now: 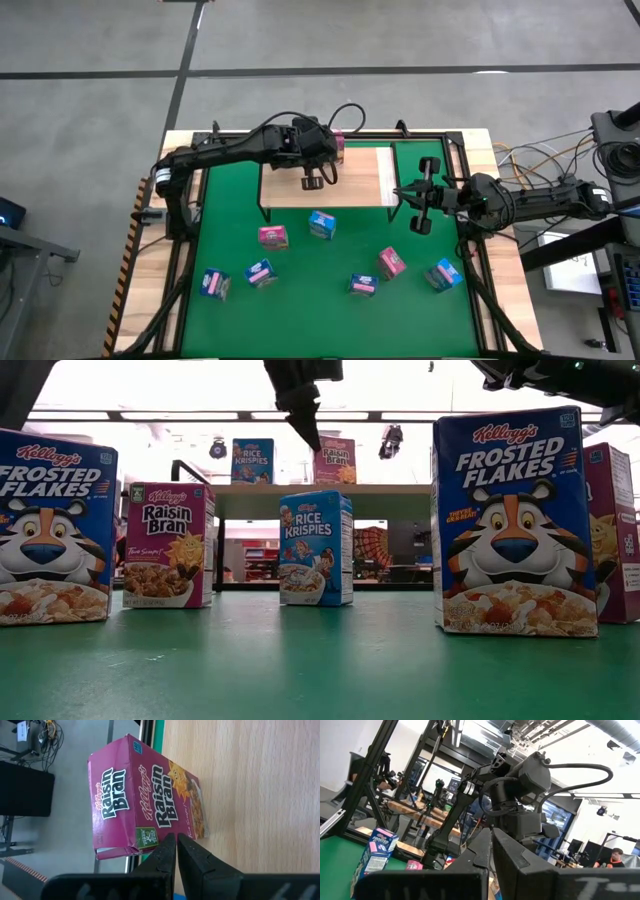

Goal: Stack cereal on shelf
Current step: Put the center violet cereal box on the shelf

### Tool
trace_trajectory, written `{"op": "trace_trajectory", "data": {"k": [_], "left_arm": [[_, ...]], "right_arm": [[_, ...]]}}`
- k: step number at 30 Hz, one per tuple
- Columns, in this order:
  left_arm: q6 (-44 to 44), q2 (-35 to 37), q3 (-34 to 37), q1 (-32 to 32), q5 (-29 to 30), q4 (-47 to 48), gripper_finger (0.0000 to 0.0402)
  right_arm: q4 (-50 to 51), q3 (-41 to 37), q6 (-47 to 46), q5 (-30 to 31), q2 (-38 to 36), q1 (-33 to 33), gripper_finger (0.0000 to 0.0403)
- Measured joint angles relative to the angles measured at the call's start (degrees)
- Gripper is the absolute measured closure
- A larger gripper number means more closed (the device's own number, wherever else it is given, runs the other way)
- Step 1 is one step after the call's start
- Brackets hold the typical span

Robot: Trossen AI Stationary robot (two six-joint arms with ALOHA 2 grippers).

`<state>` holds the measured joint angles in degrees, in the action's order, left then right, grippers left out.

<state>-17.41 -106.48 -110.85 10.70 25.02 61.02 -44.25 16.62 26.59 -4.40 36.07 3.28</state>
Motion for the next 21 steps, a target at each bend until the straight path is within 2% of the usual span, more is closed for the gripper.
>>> {"op": "trace_trajectory", "data": {"k": [21], "left_arm": [[-2.7,0.0,0.0,0.2,0.1,1.0,0.0402]], "right_arm": [[0.0,0.0,0.0,0.0,0.0,0.0,0.0394]]}}
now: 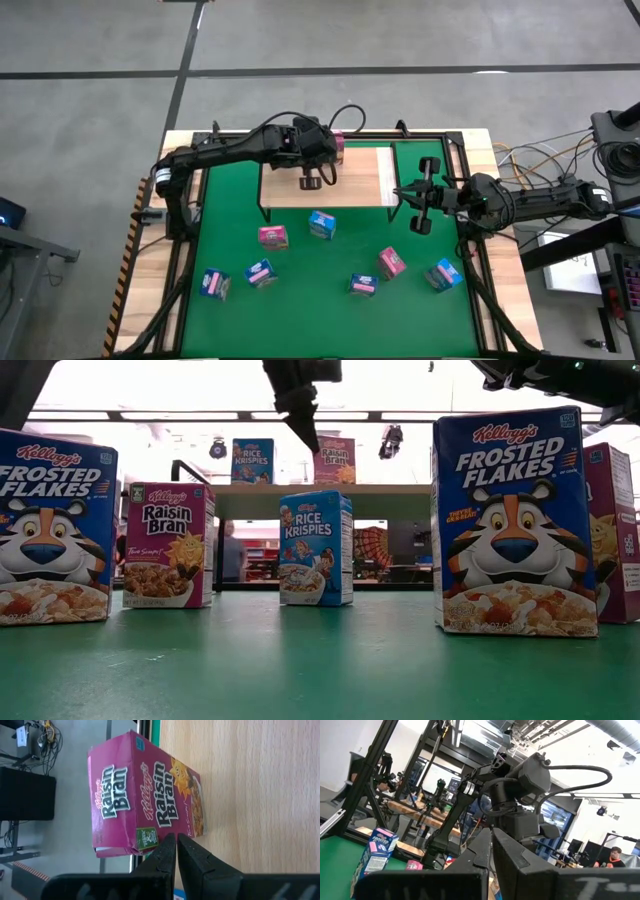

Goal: Stack cereal on shelf
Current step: Put the center violet cereal box on the shelf

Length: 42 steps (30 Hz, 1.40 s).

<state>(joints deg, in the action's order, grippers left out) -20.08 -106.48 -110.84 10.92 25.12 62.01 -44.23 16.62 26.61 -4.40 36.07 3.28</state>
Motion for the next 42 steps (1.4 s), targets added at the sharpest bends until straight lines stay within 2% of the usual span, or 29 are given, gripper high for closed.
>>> {"op": "trace_trajectory", "data": {"k": [7,10,16,18,20,30,35,42], "left_arm": [[1.4,0.0,0.0,0.1,2.8,0.9,0.0401],[2.4,0.0,0.0,0.1,2.0,1.0,0.0401],[6.8,0.0,0.1,-0.4,-6.0,2.5,0.0401],[7.8,0.0,0.7,-0.4,-9.9,1.6,0.0401],[8.2,0.0,2.5,-0.6,-11.2,-0.5,0.0401],[9.1,-0.1,12.6,-0.6,-9.4,-15.3,0.0401],[9.1,-0.1,14.4,-0.6,-4.7,-19.3,0.0401],[9.0,-0.1,14.4,-0.5,-4.5,-20.5,0.0401]], "right_arm": [[0.0,0.0,0.0,0.0,0.0,0.0,0.0394],[0.0,0.0,0.0,0.0,0.0,0.0,0.0394],[0.1,0.0,0.2,0.0,0.0,0.0,0.0394],[0.2,0.0,0.3,0.0,0.0,0.0,0.0394],[0.2,0.0,0.3,0.0,0.0,0.0,0.0394],[0.2,0.0,0.5,0.0,0.0,0.0,0.0394],[0.2,0.0,0.5,0.0,0.0,0.0,0.0394],[0.2,0.0,0.5,0.0,0.0,0.0,0.0394]]}}
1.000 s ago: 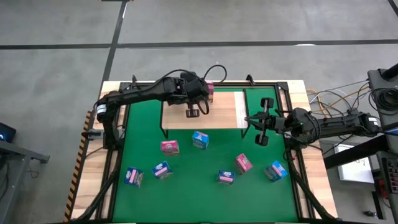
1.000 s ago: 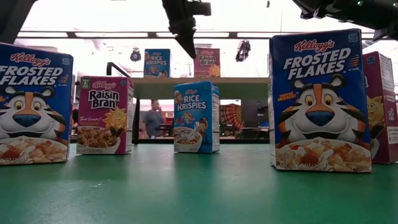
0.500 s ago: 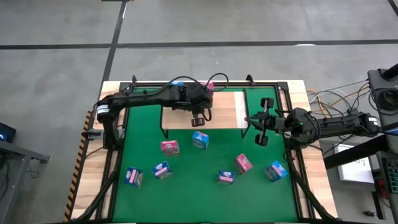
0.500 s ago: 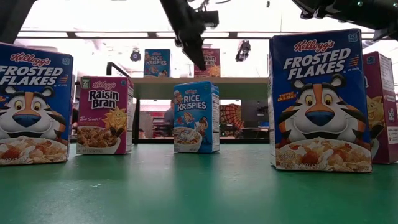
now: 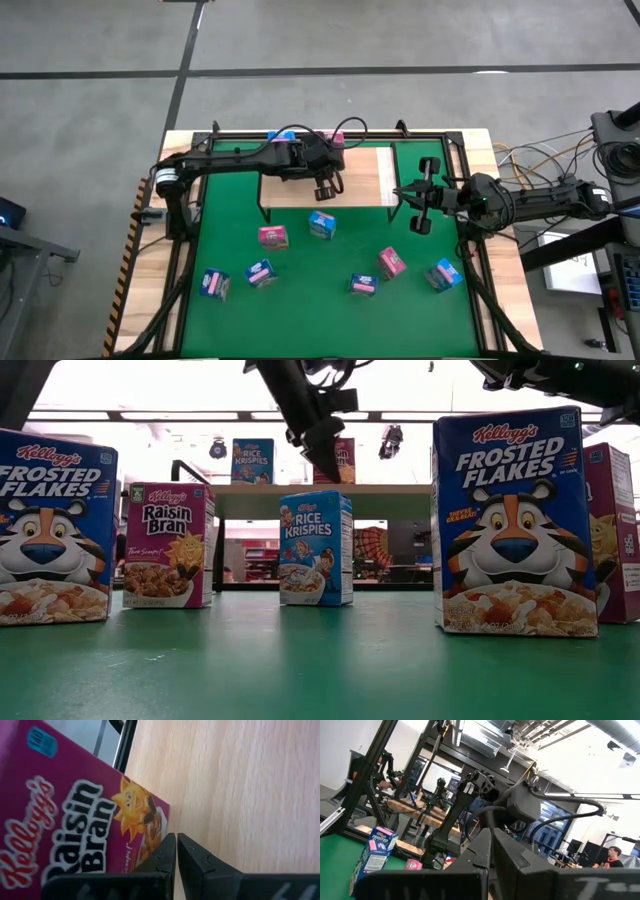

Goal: Stack cereal on shelf
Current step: Put the center violet cereal box on the shelf

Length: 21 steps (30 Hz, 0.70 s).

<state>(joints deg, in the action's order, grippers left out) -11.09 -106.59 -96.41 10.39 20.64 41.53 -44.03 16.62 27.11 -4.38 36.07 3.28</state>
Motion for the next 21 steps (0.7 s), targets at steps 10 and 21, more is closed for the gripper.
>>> {"op": "trace_trajectory", "data": {"k": [10,21], "left_arm": [[0.6,0.0,0.4,0.1,4.0,-1.7,0.0401],[0.7,0.0,0.5,0.6,4.4,-4.0,0.0401]], "right_arm": [[0.0,0.0,0.0,0.0,0.0,0.0,0.0394],[0.0,0.0,0.0,0.0,0.0,0.0,0.0394]]}}
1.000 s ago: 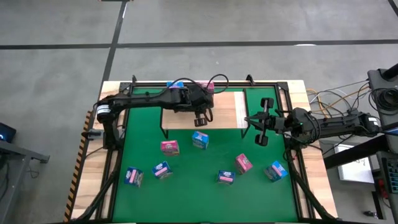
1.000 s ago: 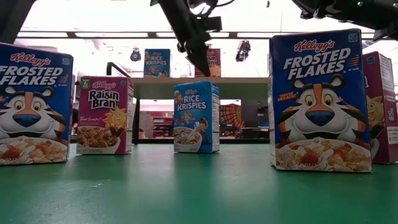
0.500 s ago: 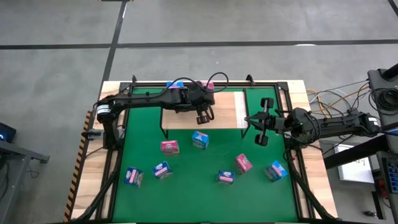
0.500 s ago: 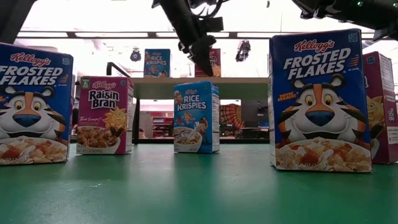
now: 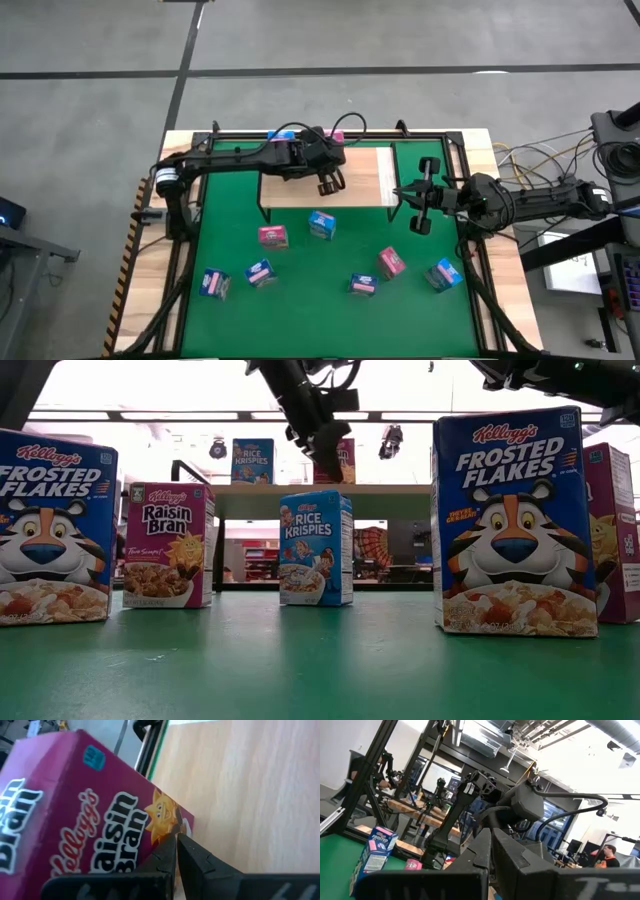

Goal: Stack cereal on shelf
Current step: Put the center violet cereal box on the shelf, then put the right dark blue cereal box on the shelf

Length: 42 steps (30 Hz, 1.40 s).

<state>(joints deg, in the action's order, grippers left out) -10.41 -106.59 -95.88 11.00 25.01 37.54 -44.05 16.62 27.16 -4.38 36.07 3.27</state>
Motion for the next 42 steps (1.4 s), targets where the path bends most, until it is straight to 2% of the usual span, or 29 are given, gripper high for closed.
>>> {"op": "trace_trajectory", "data": {"k": [17,28,34,42], "left_arm": [[-1.5,0.2,0.0,-0.4,0.1,0.6,0.0401],[-1.5,0.8,-4.7,-4.0,0.1,6.3,0.0401],[-2.3,4.7,-4.5,-7.9,-0.1,6.2,0.0401],[-1.9,11.7,-3.7,-12.8,-3.4,5.2,0.0401]], "right_arm": [[0.0,0.0,0.2,0.0,0.0,0.0,0.0394],[0.0,0.0,0.4,0.0,0.0,0.0,0.0394],[0.0,0.0,-0.2,0.0,0.0,0.0,0.0394],[0.0,0.0,-0.9,0.0,0.0,0.0,0.0394]]}}
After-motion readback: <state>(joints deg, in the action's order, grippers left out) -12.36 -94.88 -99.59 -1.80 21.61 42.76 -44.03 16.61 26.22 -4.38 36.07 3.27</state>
